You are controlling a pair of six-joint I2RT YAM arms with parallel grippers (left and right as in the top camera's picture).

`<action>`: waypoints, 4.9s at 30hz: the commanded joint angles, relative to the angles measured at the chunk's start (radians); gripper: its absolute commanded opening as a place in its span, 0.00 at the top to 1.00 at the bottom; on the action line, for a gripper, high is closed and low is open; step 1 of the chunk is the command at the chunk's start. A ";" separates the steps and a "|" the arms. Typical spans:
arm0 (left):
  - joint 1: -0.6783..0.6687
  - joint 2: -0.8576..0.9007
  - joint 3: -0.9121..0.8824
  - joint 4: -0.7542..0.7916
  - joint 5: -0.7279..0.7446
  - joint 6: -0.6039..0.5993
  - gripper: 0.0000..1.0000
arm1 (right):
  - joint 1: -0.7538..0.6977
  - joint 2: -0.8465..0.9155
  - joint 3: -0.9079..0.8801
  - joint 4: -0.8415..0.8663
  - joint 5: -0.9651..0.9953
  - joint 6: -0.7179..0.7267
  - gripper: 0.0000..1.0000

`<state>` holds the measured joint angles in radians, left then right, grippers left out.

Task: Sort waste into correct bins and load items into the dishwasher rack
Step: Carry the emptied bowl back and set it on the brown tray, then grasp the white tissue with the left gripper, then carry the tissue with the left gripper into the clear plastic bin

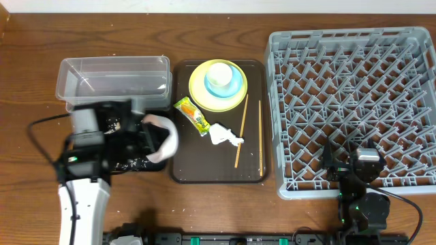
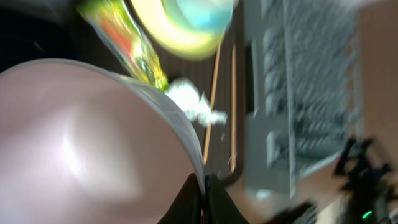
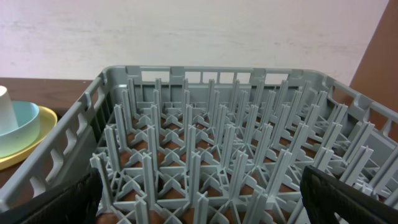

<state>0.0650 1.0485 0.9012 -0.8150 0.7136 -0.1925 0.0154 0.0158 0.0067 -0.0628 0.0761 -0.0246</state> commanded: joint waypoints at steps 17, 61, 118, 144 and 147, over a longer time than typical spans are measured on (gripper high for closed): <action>-0.732 0.309 0.012 0.130 -0.642 -0.264 0.94 | 0.001 -0.001 -0.002 -0.003 0.001 0.017 0.01; -0.720 0.592 0.097 0.409 -0.876 -0.043 0.45 | 0.001 -0.001 -0.002 -0.003 0.001 0.017 0.01; 0.011 0.302 0.098 0.273 -0.697 -0.173 0.89 | 0.001 -0.001 -0.002 -0.003 0.001 0.017 0.01; 0.017 0.304 0.023 0.140 -0.694 -0.187 0.90 | 0.001 -0.001 -0.002 -0.003 0.001 0.017 0.01; 0.017 0.303 0.035 0.186 -0.694 -0.187 0.90 | 0.001 -0.001 -0.002 -0.003 0.001 0.017 0.01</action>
<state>0.0814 1.3464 0.9279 -0.6514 0.0200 -0.3702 0.0154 0.0158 0.0063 -0.0631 0.0761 -0.0246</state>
